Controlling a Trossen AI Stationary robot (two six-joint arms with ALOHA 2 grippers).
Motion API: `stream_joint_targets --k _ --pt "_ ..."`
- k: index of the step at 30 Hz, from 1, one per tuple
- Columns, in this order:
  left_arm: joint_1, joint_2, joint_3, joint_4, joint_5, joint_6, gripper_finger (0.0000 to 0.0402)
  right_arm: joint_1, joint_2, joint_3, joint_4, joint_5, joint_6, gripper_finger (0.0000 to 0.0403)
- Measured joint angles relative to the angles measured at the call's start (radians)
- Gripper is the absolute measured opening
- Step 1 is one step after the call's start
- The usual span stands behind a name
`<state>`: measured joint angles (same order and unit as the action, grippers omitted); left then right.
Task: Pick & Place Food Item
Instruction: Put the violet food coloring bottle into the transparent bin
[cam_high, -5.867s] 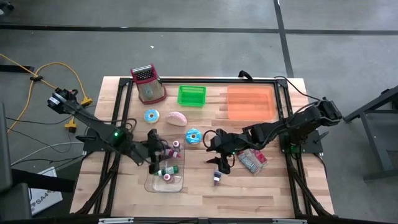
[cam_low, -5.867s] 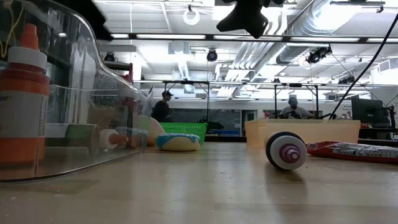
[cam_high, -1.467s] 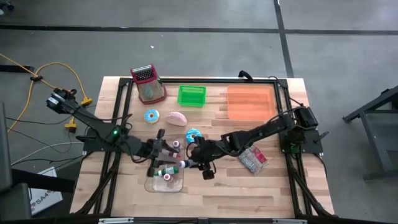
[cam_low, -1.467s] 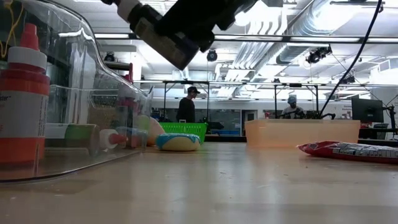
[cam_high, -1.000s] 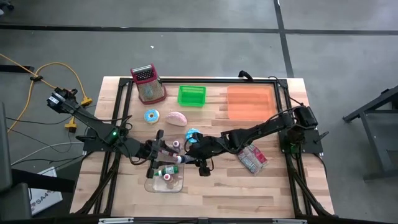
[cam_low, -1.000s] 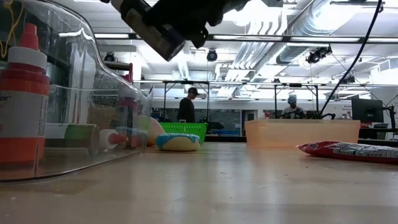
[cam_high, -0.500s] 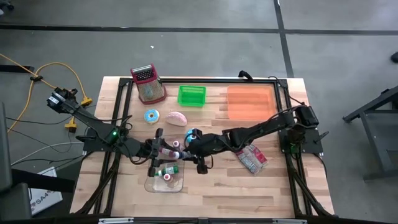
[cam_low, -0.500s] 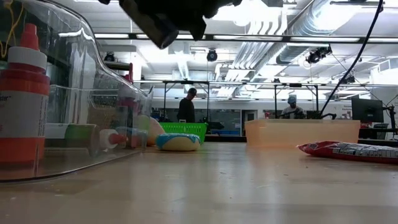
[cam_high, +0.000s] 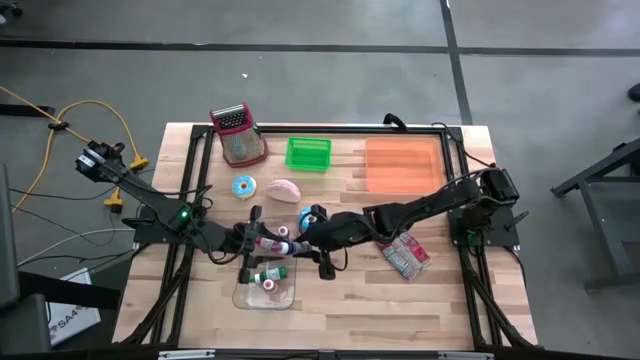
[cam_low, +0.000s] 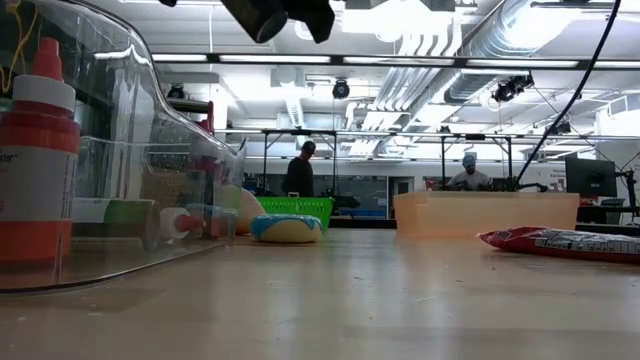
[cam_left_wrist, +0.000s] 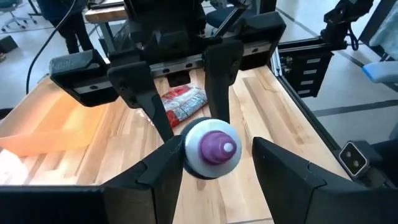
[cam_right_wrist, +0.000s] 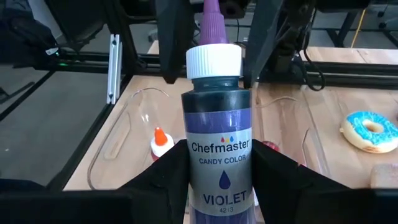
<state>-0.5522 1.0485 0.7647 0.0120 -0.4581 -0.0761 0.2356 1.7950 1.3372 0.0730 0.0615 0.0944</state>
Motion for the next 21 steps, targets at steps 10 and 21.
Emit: stream_joint_targets --k 10,21 --pt "0.000 0.000 0.000 -0.003 -0.032 0.004 0.0184 0.000 0.000 0.000 0.007 0.008 0.010 0.0142" --pt "0.000 0.000 0.000 -0.004 -0.035 0.002 0.0124 0.000 0.000 0.000 0.007 0.007 0.012 0.0142"
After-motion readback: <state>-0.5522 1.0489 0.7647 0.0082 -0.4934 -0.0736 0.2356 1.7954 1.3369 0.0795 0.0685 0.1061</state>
